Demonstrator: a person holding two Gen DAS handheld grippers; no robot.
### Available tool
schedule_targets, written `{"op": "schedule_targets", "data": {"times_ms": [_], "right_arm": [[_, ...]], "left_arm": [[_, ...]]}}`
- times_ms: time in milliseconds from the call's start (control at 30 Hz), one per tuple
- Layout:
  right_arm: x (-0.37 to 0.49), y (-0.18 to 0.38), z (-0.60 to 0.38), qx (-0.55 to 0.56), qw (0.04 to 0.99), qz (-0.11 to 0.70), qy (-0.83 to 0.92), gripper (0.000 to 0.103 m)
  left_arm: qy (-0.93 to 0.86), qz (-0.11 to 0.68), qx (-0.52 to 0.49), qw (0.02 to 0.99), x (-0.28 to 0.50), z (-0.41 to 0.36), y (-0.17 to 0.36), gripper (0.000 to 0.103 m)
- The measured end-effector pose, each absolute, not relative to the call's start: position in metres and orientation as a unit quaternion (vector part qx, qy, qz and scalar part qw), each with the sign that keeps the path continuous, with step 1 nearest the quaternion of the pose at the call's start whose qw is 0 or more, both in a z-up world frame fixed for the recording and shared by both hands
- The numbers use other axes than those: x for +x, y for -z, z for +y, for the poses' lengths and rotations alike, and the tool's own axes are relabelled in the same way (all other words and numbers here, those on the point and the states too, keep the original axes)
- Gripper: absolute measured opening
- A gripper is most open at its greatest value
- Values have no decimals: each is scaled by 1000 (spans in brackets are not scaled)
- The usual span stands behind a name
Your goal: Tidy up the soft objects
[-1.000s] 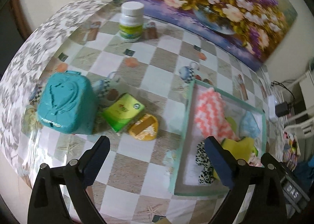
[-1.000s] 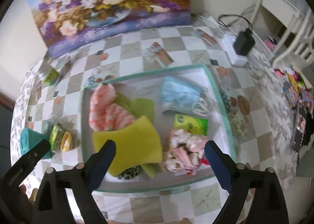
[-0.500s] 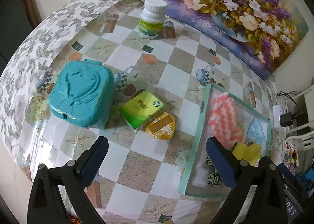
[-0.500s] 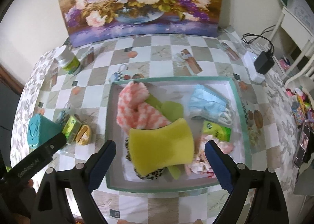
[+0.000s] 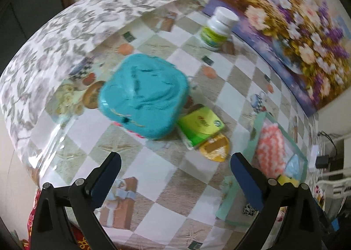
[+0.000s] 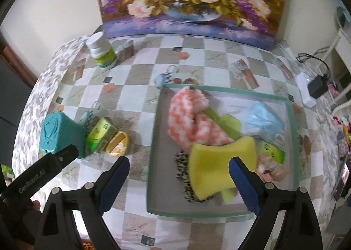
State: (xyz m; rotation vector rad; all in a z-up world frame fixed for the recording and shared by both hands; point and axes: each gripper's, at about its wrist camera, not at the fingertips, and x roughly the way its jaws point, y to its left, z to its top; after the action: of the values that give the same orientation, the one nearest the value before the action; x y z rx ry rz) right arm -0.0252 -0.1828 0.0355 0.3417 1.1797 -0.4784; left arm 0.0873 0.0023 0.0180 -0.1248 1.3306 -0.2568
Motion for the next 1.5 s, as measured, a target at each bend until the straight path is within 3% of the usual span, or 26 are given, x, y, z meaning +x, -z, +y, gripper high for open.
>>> {"op": "schedule_targets", "data": {"times_ms": [1067, 1500], "right_arm": [[39, 39, -119, 86, 806, 575, 115, 93], [55, 63, -111, 67, 800, 590, 87, 78]], "left_arm": [[9, 676, -147, 722, 108, 60, 34, 100], [3, 686, -153, 711, 112, 59, 42, 100]]}}
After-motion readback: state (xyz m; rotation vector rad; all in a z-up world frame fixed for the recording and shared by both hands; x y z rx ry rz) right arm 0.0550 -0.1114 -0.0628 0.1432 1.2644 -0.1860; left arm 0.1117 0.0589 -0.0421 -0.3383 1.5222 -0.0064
